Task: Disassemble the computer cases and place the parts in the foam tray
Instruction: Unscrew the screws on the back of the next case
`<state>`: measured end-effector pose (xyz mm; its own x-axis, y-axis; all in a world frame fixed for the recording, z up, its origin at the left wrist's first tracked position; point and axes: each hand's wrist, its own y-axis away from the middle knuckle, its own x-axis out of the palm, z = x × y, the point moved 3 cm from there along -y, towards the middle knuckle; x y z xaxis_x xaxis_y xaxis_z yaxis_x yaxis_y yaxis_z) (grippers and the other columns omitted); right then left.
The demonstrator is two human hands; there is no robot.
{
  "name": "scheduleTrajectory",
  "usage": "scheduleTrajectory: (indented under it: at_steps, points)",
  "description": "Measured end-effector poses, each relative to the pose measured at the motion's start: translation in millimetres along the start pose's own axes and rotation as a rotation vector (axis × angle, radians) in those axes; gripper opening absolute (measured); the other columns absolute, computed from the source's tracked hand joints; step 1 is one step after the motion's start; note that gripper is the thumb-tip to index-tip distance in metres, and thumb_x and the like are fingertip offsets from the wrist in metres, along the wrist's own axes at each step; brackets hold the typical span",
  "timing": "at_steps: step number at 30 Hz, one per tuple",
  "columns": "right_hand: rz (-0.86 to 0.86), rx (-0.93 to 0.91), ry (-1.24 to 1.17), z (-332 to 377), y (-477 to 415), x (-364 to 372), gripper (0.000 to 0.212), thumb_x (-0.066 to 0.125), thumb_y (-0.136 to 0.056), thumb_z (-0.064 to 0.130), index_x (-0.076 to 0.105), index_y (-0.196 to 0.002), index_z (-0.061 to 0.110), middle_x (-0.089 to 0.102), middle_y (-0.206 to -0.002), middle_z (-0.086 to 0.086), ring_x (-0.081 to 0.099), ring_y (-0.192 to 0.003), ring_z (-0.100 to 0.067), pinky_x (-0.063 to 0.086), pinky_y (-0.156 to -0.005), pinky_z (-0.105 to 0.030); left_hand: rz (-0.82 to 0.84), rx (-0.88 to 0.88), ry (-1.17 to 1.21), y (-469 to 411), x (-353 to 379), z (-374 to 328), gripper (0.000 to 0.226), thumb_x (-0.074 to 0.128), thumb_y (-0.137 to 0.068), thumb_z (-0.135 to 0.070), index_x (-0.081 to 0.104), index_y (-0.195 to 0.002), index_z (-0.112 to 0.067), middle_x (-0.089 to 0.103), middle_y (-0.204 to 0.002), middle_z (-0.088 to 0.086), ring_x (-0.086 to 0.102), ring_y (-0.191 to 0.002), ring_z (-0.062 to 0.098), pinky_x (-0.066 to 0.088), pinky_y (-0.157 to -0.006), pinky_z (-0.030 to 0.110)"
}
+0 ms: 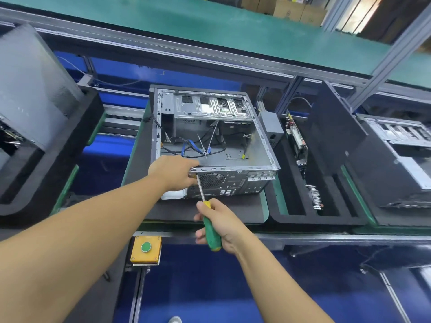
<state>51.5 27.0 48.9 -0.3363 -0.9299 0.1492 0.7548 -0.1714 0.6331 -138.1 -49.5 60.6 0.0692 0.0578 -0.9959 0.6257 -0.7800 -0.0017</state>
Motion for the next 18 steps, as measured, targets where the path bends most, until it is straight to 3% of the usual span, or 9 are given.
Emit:
scheduleTrajectory:
  at_steps: [4,9,12,14,18]
  points:
    - [0.064,0.105,-0.103,8,4,6,0.027,0.056,-0.099,0.041,0.052,-0.092,0.016,0.058,-0.078,-0.005,0.045,-0.046,-0.017,0.045,-0.05,-0.028,-0.003,0.019,-0.001,1,-2,-1,0.035,0.049,-0.085,-0.067,0.052,-0.1,-0.036,0.059,-0.081,-0.007,0.062,-0.081,0.027,0.036,-0.056,0.031]
    - [0.139,0.199,-0.138,10,8,8,0.029,0.037,-0.098,0.023,0.062,-0.098,0.006,0.056,-0.084,-0.007,0.052,-0.059,-0.021,0.047,-0.066,-0.035,-0.003,0.019,-0.001,0,-3,-2,0.031,0.053,-0.085,-0.061,0.054,-0.101,-0.035,0.053,-0.077,-0.009,0.061,-0.08,0.028,0.034,-0.053,0.03]
    - [0.129,0.118,-0.108,9,9,3,0.02,0.045,-0.103,0.019,0.06,-0.097,0.008,0.06,-0.089,-0.007,0.057,-0.063,-0.02,0.05,-0.068,-0.036,0.01,0.006,0.012,-1,0,-1,0.031,0.053,-0.085,-0.062,0.052,-0.098,-0.034,0.05,-0.071,-0.01,0.056,-0.074,0.026,0.038,-0.054,0.03]
    - [0.097,0.043,-0.06,8,8,-2,0.014,0.054,-0.103,0.022,0.058,-0.095,0.012,0.063,-0.089,-0.006,0.057,-0.06,-0.018,0.051,-0.062,-0.033,0.001,0.004,0.016,-1,1,-1,0.033,0.053,-0.085,-0.066,0.051,-0.096,-0.035,0.048,-0.069,-0.011,0.054,-0.073,0.026,0.036,-0.054,0.03]
    - [0.041,-0.006,0.039,1,9,-5,0.015,0.061,-0.099,0.035,0.057,-0.092,0.022,0.064,-0.091,-0.004,0.058,-0.058,-0.016,0.049,-0.053,-0.029,-0.018,0.021,-0.008,-1,2,-1,0.034,0.051,-0.086,-0.065,0.055,-0.111,-0.042,0.067,-0.092,-0.007,0.064,-0.087,0.027,0.041,-0.059,0.031]
